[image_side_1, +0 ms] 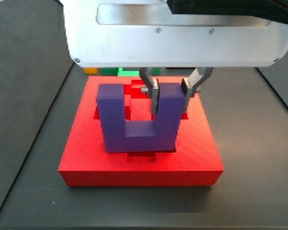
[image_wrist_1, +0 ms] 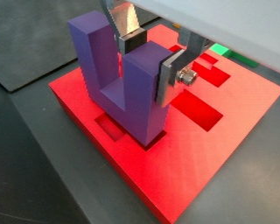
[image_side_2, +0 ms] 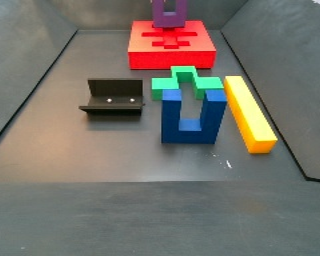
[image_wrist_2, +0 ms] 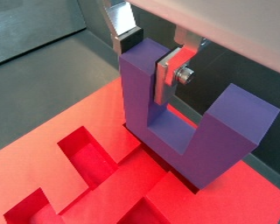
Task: Pick up the purple object. Move up. Move to above the board. Insert the purple object.
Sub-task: Insert the purple object.
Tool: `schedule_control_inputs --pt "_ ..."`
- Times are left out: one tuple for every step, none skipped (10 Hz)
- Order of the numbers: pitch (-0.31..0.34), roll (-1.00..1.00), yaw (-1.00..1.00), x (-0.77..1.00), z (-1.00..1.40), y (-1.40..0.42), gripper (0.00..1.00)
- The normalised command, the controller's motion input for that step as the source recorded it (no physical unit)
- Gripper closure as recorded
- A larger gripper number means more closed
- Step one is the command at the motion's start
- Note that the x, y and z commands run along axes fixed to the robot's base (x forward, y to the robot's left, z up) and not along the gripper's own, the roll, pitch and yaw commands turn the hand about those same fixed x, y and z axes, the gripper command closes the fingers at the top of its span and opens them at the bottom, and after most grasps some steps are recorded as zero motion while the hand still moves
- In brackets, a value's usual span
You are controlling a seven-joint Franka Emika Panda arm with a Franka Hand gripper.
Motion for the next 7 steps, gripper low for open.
schedule_control_inputs --pt "0.0 0.0 -0.07 0.21 0.0 -0.03 1.0" --pt "0.0 0.0 -0.11 0.22 0.0 -0.01 1.0" --pt "-0.041 0.02 -0.15 0.22 0.0 0.0 1.0" --pt "-0.023 0.08 -0.11 0.08 -0.01 0.0 1.0" --pt "0.0 0.15 -0.05 0.0 -0.02 0.0 1.0" --pt "0.0 0.19 -0.01 -0.1 -0.03 0.0 1.0" --pt "0.0 0.16 0.0 -0.16 -0.06 -0.01 1.0"
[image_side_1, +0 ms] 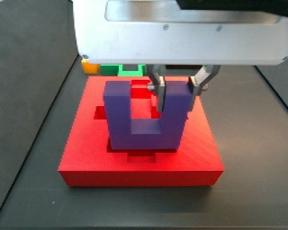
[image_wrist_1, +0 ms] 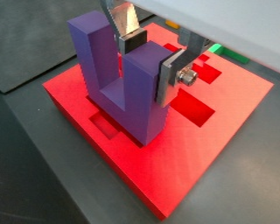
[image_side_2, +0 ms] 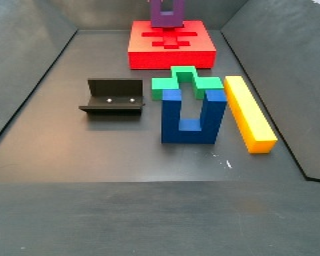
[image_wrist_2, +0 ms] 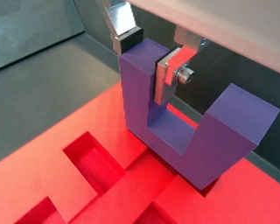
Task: Pick up the purple object. Move up. Move to above the board. Insert the purple object.
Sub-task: Insert the purple object.
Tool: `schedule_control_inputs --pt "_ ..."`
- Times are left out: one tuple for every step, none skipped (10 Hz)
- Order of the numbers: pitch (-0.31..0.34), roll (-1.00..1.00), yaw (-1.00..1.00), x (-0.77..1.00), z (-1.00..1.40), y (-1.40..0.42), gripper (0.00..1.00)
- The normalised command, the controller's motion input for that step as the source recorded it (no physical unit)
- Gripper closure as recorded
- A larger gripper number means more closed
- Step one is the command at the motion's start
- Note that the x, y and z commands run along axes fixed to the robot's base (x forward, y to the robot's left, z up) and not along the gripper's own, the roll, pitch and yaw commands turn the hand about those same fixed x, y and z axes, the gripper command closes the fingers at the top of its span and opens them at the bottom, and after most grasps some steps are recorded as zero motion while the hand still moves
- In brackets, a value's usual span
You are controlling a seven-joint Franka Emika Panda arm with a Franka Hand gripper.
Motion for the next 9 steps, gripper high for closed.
schedule_control_inputs --pt "0.0 0.15 0.0 -0.26 -0.07 -0.02 1.0" --pt "-0.013 0.13 0.0 -0.35 -0.06 -0.08 1.0" --pt "-0.019 0.1 0.0 -0.29 -0.01 -0.15 1.0" --pt "-0.029 0.13 0.0 0.0 -0.07 -0.19 1.0" --pt "-0.011 0.19 0.03 0.13 -0.24 -0.04 1.0" --pt "-0.004 0.2 0.09 0.33 -0.28 0.0 1.0" --pt "0.0 0.22 0.09 0.33 -0.26 0.0 1.0" --pt "0.0 0.21 0.08 0.33 -0.2 0.0 1.0" --pt "0.0 0.2 0.07 0.31 -0.15 0.0 1.0"
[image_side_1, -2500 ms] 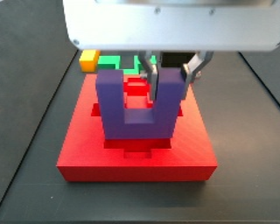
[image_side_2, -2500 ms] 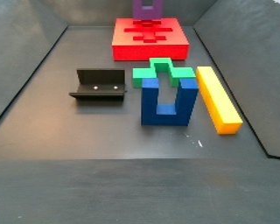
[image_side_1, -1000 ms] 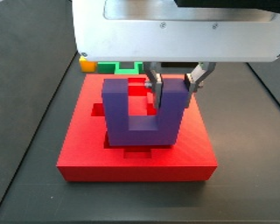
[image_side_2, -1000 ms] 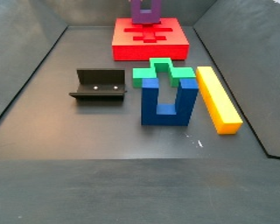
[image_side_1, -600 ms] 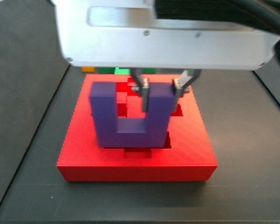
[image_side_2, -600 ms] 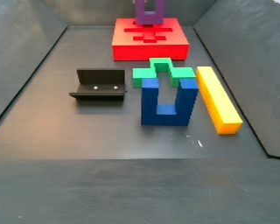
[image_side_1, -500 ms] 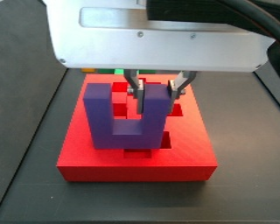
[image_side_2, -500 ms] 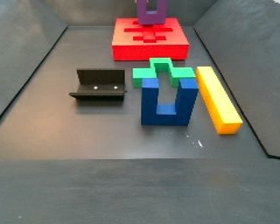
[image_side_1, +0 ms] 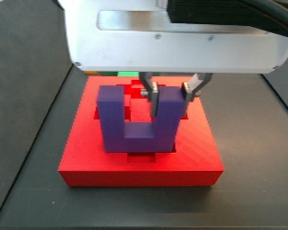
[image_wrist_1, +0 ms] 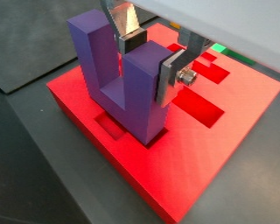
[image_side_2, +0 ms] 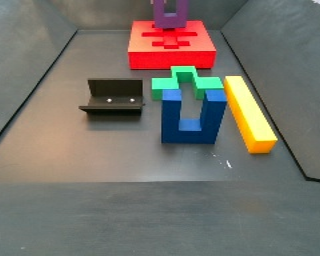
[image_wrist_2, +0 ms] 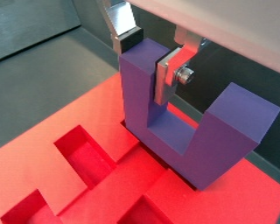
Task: Pick up the purple object. Move up. Move to above the board. Insert the purple object.
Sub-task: Insert the purple object.
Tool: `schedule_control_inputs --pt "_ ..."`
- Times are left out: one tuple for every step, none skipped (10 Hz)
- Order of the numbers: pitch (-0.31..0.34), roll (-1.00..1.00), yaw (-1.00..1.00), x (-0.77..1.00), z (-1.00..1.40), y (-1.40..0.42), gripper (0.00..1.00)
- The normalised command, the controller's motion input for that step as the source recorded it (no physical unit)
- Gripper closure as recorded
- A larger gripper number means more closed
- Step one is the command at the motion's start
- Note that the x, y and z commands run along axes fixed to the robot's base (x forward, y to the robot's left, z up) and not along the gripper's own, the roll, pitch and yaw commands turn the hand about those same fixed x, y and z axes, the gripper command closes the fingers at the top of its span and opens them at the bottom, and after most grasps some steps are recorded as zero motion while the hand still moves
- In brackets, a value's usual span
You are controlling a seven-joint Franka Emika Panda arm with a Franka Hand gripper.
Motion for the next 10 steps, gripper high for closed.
schedule_control_inputs --pt "0.0 0.18 0.01 0.23 -0.15 -0.02 1.0" --pt "0.0 0.17 0.0 0.14 -0.2 0.0 1.0" --pt "-0.029 0.07 -0.01 0.0 -0.33 0.0 1.0" --pt "-0.064 0.06 -0.01 -0.05 -0.48 0.0 1.0" --pt "-0.114 0.04 -0.01 -0.01 -0.64 0.0 1.0" --pt "-0.124 0.01 0.0 0.0 -0.69 0.0 1.0" --pt "-0.114 0.02 0.0 0.01 -0.66 0.0 1.0" --pt "-0.091 0.05 0.0 0.0 -0.56 0.0 1.0" --pt "-0.026 -0.01 0.03 0.0 0.0 0.01 1.0" --pt "0.0 0.0 0.0 0.0 0.0 0.0 1.0"
